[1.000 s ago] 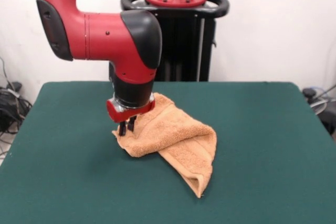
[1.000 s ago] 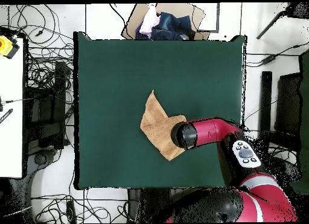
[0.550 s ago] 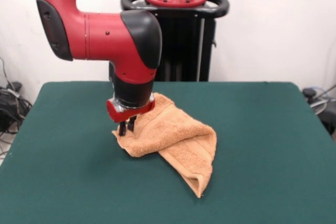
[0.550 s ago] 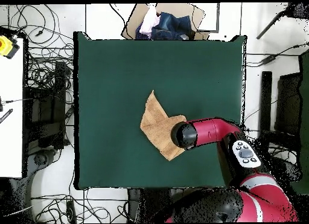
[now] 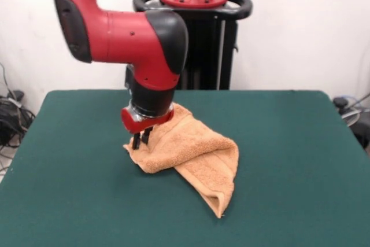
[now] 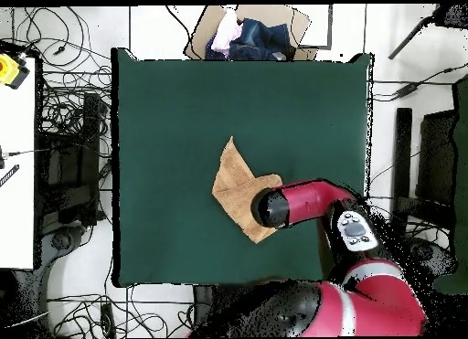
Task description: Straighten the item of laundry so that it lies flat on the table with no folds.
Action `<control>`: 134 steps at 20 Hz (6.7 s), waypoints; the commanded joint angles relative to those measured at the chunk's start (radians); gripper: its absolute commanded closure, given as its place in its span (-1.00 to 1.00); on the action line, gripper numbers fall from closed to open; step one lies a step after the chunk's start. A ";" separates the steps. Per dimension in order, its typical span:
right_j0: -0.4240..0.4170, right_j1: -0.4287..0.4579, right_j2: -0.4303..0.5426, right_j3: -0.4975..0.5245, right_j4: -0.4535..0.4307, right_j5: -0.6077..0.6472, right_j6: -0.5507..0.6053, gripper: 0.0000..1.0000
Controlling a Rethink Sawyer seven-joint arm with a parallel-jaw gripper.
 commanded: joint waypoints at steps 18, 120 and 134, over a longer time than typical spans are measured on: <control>0.879 0.135 -0.523 -0.005 0.183 -0.061 0.925 1.00; 1.578 0.485 -0.697 0.026 0.519 0.081 0.960 1.00; 1.578 0.557 -0.697 -0.045 0.535 0.109 1.026 -1.00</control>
